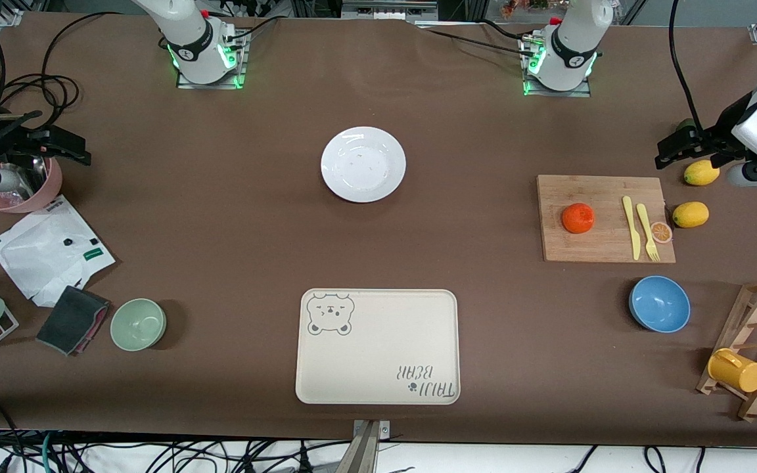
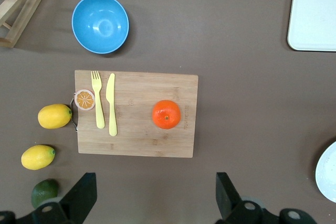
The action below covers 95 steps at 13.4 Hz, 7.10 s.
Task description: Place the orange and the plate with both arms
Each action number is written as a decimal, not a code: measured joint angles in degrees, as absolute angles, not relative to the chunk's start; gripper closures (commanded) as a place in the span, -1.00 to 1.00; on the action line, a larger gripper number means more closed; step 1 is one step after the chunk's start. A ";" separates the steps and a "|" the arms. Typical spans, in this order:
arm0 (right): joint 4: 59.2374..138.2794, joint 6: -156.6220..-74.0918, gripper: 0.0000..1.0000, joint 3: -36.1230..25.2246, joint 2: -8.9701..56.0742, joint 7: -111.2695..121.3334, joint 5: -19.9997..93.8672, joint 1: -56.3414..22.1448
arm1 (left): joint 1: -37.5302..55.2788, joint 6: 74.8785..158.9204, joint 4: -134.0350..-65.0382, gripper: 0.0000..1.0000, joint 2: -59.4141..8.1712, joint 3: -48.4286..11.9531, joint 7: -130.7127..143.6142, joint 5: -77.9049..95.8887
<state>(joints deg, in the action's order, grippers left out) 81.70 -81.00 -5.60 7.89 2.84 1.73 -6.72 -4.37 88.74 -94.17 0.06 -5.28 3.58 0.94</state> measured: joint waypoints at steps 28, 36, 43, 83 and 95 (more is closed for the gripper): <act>82.90 -81.14 -1.00 -5.60 8.00 2.86 1.73 -6.72 | -3.58 88.63 -94.99 -1.00 -10.22 -5.91 3.46 0.94; 83.81 -81.92 -1.00 -5.62 8.01 2.87 1.73 -6.71 | -2.02 95.87 -98.65 -1.00 -19.52 -6.06 2.81 -2.76; 84.18 -82.08 -1.00 -5.63 8.01 2.87 1.72 -6.71 | -2.14 117.39 -116.51 -1.00 -19.19 -6.06 0.40 -5.45; 86.63 -84.27 -1.00 -5.28 8.45 2.96 1.72 -6.99 | 32.29 126.79 -100.22 0.40 -33.14 -21.65 53.02 2.51; 86.80 -84.43 -1.00 -3.87 8.35 3.00 1.79 -7.07 | 41.47 134.21 -99.44 -1.00 -38.55 -17.94 60.37 1.59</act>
<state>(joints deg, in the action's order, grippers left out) 86.80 -84.43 -3.87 8.35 3.00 1.79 -7.07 41.47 134.21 -99.44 -38.55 -17.94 60.37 1.59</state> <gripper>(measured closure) 0.000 0.198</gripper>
